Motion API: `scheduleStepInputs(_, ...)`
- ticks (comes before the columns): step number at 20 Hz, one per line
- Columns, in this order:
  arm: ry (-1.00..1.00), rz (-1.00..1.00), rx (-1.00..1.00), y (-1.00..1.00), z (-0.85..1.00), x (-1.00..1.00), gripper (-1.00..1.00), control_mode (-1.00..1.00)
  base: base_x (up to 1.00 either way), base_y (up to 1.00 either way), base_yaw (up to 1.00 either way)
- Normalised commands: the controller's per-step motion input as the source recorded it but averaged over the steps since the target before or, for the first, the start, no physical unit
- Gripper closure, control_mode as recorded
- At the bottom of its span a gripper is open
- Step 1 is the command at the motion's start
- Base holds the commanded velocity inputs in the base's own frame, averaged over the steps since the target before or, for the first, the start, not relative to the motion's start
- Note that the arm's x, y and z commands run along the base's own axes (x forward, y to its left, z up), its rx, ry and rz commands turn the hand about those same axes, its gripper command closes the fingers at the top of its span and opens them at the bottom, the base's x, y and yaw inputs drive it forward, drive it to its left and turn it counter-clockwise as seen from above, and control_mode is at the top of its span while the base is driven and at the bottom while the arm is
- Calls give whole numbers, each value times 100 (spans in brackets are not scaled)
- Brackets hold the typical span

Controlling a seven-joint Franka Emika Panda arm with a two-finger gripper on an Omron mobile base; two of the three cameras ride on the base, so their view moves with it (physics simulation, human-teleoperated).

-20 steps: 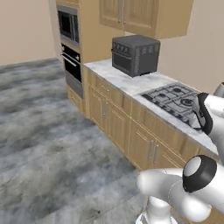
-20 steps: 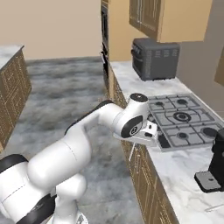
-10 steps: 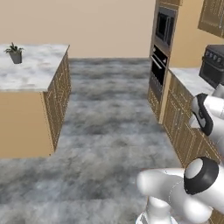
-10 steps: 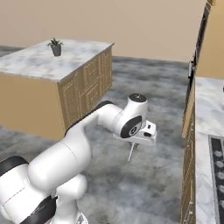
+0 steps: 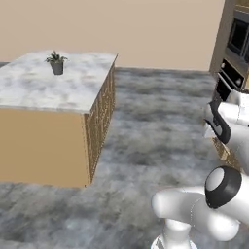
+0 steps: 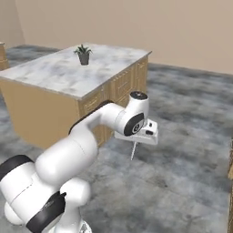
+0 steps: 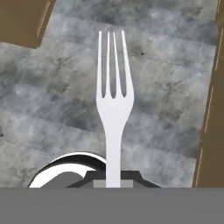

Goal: Take the fork and place it on the left side of the plate. Then take the spoon and place it on the right side of the plate. Make sure they're directly next to the plate.

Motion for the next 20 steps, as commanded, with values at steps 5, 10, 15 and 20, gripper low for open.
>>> scheduleStepInputs(5, 0, 0, 0, 0, 0, 0, 100, 100, 100, 83, 23)
scheduleStepInputs(10, 0, 0, 0, 0, 0, 0, 100, 100, 100, 100, 10)
scheduleStepInputs(15, 0, 0, 0, 0, 0, 0, 100, 100, 100, 100, 5)
scheduleStepInputs(20, 0, 0, 0, 0, 0, 0, 100, 100, 63, 100, 29)
